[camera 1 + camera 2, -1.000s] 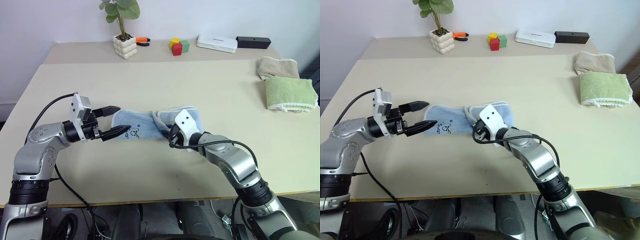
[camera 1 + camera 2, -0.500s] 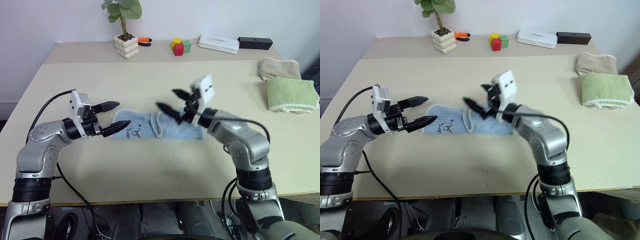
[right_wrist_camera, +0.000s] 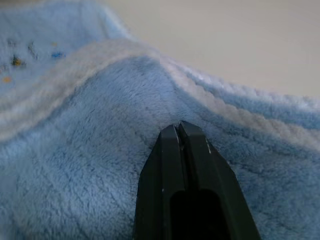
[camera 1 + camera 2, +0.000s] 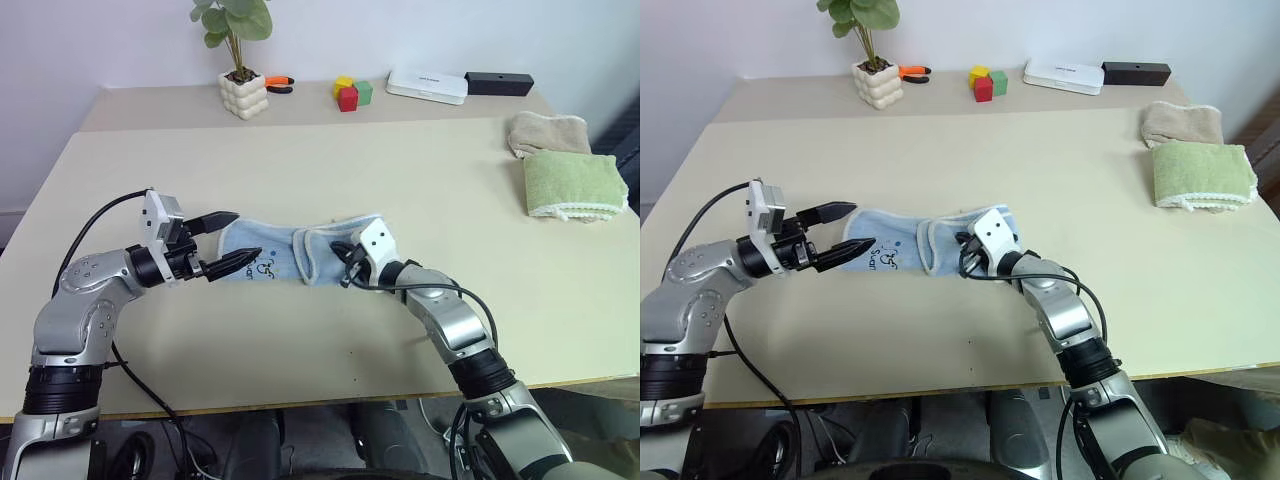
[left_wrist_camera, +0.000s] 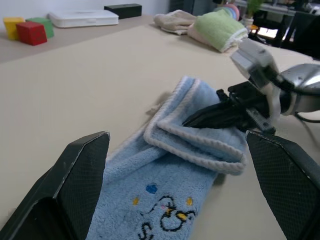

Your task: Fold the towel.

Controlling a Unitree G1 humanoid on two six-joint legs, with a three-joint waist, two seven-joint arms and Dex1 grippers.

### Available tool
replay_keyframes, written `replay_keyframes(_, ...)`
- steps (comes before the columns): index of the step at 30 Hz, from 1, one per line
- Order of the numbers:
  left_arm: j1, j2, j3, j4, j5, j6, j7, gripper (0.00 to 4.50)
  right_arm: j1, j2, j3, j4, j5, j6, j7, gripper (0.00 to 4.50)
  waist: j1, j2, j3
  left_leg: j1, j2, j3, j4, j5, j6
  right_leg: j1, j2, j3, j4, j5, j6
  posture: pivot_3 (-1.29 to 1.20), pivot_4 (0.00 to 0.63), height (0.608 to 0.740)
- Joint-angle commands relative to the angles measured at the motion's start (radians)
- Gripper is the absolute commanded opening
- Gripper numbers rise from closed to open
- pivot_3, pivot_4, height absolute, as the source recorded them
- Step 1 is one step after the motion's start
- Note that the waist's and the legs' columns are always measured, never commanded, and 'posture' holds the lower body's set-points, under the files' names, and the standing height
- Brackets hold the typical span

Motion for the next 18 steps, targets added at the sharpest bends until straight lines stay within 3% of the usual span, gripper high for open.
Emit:
replay_keyframes(1,0.054,-0.008,0.038,-0.086,-0.058,0.083,0.068,4.5,-0.005,0.011,-0.055,0.038,0.021,0.033,-0.003,0.04,-0.002,0.0,0.0,0.0,0.0,0.0,0.0,0.0,0.0,0.0,0.0,0.0,0.0,0.0,0.0,0.0,0.15,0.74)
replay_keyframes(5,0.103,-0.024,0.086,-0.15,-0.144,0.21,0.173,4.5,-0.069,0.025,-0.164,-0.022,0.114,0.064,0.011,1.25,0.002,0.0,0.0,-0.001,0.0,-0.001,0.001,0.0,0.0,0.0,0.0,0.0,0.0,0.0,0.0,0.0,0.15,0.74)
replay_keyframes(11,0.218,-0.073,0.21,-0.267,-0.358,0.44,0.398,4.5,-0.102,-0.11,-0.271,-0.12,0.221,0.097,0.17,4.33,0.003,0.001,0.002,-0.002,0.0,-0.001,0.001,0.0,0.0,-0.001,-0.001,0.0,0.0,0.0,0.0,0.0,0.15,0.74)
replay_keyframes(18,0.281,-0.076,0.268,-0.333,-0.458,0.526,0.555,4.5,-0.004,-0.363,-0.374,-0.252,0.424,0.187,0.49,4.47,0.009,0.002,0.003,-0.002,0.0,-0.001,0.001,0.0,0.0,-0.001,-0.001,0.0,0.0,0.0,0.0,0.0,0.15,0.74)
